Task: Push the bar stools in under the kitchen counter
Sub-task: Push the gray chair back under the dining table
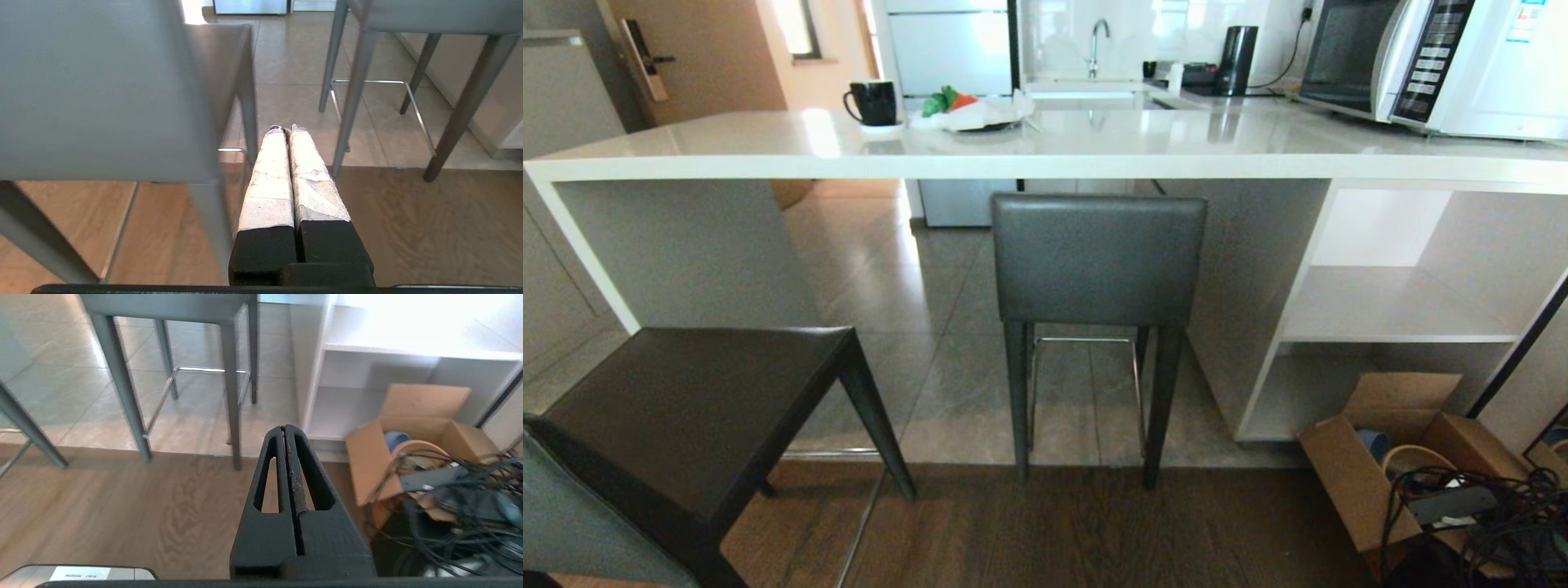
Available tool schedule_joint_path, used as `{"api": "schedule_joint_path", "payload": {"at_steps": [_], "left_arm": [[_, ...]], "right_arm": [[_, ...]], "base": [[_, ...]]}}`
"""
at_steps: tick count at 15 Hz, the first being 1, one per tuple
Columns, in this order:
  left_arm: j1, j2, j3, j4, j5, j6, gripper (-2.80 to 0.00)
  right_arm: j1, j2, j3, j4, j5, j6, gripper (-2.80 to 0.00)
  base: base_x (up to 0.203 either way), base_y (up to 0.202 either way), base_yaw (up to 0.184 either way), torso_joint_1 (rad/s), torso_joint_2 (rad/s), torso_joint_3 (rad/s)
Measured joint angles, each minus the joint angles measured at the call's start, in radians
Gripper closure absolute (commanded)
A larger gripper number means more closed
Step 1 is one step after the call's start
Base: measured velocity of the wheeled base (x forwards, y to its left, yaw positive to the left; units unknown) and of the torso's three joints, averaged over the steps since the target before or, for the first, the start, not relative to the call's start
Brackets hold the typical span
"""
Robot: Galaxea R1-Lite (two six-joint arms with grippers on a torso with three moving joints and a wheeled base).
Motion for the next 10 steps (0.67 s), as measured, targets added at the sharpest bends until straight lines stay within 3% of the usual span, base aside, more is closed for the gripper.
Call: {"api": "schedule_joint_path", "payload": {"at_steps": [7, 10], "left_arm": [[0.0, 0.0, 0.0, 0.0, 0.0, 0.0, 0.0], [0.0, 0.0, 0.0, 0.0, 0.0, 0.0, 0.0]], "right_arm": [[0.0, 0.0, -0.001, 0.0, -0.032, 0.024, 0.0], [-0.001, 0.0, -0.001, 0.0, -0.032, 0.022, 0.0]], "base": [[0.0, 0.196, -0.001, 0.003, 0.0, 0.001], [0.0, 0.086, -0.004, 0.002, 0.0, 0.002]]}}
